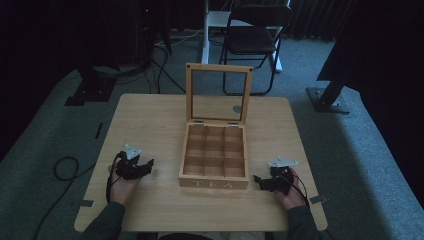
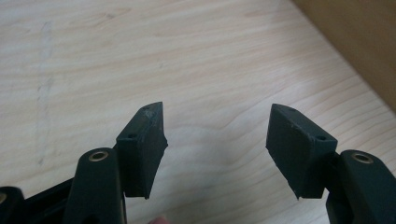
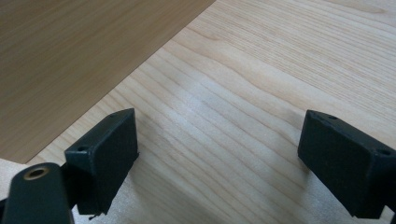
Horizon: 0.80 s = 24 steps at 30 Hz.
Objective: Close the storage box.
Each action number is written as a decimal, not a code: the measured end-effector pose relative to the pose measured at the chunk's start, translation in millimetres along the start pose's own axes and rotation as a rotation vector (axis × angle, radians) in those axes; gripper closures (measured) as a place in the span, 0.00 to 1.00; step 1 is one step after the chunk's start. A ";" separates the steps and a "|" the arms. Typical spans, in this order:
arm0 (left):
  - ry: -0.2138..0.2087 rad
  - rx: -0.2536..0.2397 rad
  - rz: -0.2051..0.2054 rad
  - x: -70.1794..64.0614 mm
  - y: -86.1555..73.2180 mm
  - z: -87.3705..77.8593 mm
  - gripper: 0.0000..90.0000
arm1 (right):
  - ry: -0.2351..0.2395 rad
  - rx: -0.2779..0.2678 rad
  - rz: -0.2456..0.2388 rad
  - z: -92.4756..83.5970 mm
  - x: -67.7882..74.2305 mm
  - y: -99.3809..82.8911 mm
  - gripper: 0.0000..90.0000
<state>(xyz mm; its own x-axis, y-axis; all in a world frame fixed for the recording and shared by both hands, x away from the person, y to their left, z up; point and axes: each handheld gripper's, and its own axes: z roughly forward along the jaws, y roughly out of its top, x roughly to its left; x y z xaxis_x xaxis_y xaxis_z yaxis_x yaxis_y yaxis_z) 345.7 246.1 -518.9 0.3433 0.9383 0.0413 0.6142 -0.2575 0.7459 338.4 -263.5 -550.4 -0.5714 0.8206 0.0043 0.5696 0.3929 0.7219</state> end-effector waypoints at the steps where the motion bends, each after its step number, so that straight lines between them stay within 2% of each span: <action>1: -0.008 -0.007 0.000 -0.3 1.5 0.3 0.42 | 0.000 -0.001 -0.001 0.0 -0.1 0.0 0.13; 9: -0.027 0.002 -0.004 -0.4 10.4 1.1 0.42 | -0.003 -0.001 0.002 0.1 0.3 0.1 0.13; 10: -0.033 -0.005 -0.023 2.3 14.7 -0.4 0.43 | -0.004 -0.001 0.003 0.1 0.4 0.0 0.13; 16: -0.029 -0.028 -0.032 3.3 25.1 -6.7 0.43 | -0.004 0.000 0.003 0.1 0.3 0.1 0.13; 20: -0.029 -0.022 -0.014 3.6 32.7 -6.5 0.43 | -0.004 0.000 0.003 0.0 0.3 0.1 0.13; 24: -0.042 -0.017 -0.019 4.5 38.0 -5.0 0.44 | -0.004 0.000 0.003 0.1 0.3 0.1 0.13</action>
<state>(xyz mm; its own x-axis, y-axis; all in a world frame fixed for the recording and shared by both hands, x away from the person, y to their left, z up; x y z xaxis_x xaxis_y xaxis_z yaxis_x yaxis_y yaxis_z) 367.0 241.8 -487.0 0.3613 0.9324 -0.0005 0.6087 -0.2355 0.7577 338.3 -263.2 -550.4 -0.5676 0.8233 0.0034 0.5712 0.3908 0.7218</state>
